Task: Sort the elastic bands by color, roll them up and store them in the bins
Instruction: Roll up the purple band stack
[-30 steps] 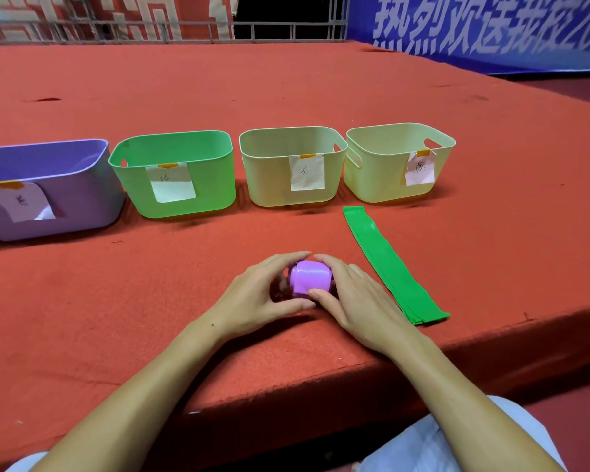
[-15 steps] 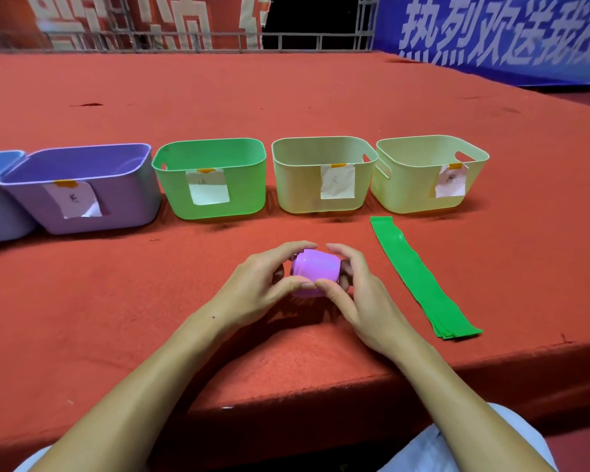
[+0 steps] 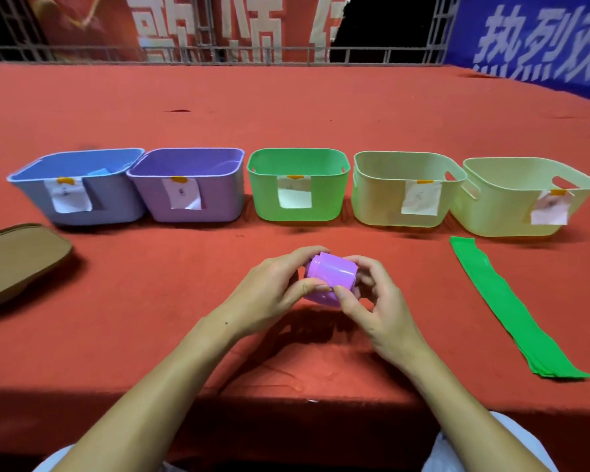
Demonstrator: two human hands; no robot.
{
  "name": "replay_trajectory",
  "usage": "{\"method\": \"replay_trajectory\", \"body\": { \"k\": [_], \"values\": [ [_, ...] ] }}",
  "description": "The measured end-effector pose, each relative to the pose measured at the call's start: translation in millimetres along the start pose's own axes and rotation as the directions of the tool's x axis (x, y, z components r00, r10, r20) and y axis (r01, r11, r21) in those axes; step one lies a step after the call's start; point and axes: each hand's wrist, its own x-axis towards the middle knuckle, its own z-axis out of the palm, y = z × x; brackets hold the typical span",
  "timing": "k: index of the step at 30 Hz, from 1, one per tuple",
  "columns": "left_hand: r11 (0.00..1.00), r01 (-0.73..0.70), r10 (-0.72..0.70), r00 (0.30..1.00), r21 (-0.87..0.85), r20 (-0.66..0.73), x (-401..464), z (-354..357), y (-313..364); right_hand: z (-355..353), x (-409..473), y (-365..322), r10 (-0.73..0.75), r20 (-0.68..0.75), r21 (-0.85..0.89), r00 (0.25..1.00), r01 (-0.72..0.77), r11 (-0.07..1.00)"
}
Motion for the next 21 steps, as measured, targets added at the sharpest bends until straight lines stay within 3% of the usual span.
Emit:
{"method": "replay_trajectory", "body": {
  "k": [10,14,21],
  "values": [
    [0.998,0.036,-0.042,0.991,-0.049,-0.125,-45,-84,-25,77,48,-22,-0.168,0.14,-0.028,0.976,0.173,0.984],
    [0.998,0.057,-0.056,0.987,-0.002,-0.15,-43,-128,-44,106,92,-40,-0.256,0.197,-0.081,0.946,0.276,0.958],
    [0.981,0.077,-0.03,0.967,0.179,-0.252,-7,-206,-86,150,185,-58,-0.244,0.221,-0.154,0.944,0.281,0.947]
  ]
}}
